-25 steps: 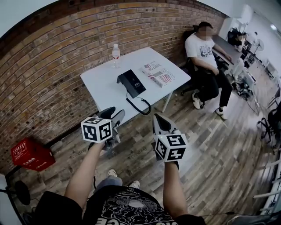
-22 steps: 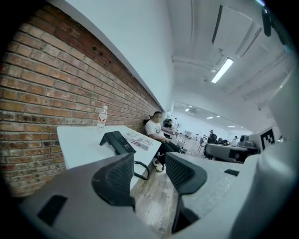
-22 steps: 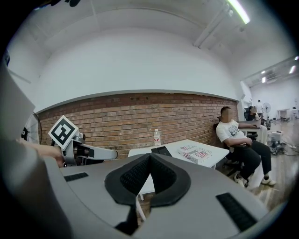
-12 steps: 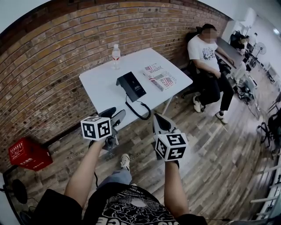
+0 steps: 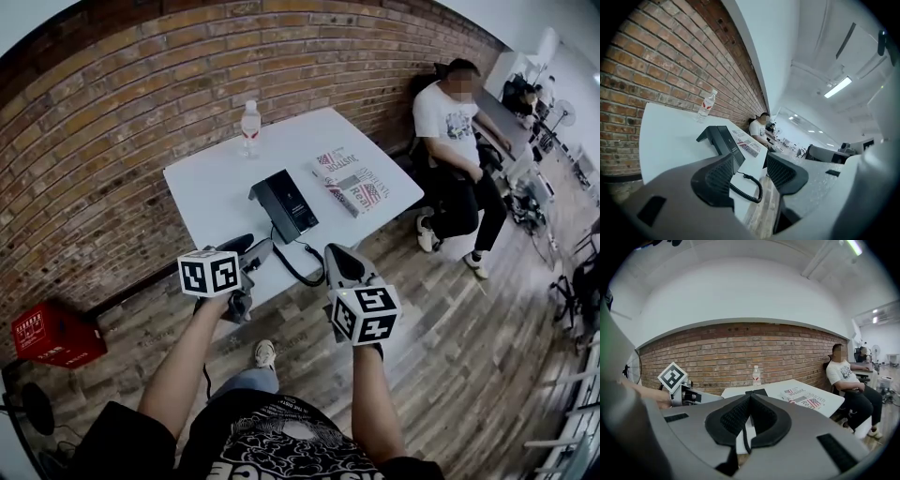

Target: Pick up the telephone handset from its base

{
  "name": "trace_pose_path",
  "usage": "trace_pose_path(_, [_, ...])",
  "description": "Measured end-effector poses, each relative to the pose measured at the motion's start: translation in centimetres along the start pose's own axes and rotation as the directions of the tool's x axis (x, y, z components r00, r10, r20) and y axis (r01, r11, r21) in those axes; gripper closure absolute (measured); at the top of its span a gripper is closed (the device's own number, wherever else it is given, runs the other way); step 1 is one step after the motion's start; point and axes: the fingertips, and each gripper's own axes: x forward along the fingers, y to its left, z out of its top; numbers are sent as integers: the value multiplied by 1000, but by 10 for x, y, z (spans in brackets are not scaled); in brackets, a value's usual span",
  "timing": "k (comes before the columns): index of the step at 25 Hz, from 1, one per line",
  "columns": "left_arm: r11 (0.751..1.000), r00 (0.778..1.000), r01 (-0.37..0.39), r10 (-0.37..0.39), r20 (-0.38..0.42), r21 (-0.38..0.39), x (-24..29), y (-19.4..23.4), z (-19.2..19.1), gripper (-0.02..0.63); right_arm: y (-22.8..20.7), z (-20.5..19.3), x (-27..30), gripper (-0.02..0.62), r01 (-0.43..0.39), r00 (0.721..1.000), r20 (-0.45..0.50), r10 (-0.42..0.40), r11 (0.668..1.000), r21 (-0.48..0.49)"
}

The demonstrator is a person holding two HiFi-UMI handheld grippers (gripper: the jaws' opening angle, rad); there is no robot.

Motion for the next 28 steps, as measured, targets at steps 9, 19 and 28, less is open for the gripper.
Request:
trace_pose_path(9, [992,997,15,-24,-73,-126,62,53,8,400,-32,16,69,595,3,999,-34,-3,1000,0])
trace_pose_path(19, [952,990,43,-83,-118,-303,113,99,0,400,-59,12,122,597,36,996,-83,-35,999,8])
trace_pose_path(28, [908,981,113,-166,-98,-404,139,108,3,402,-72,7,150,595,61,990,-130,-58,998,19])
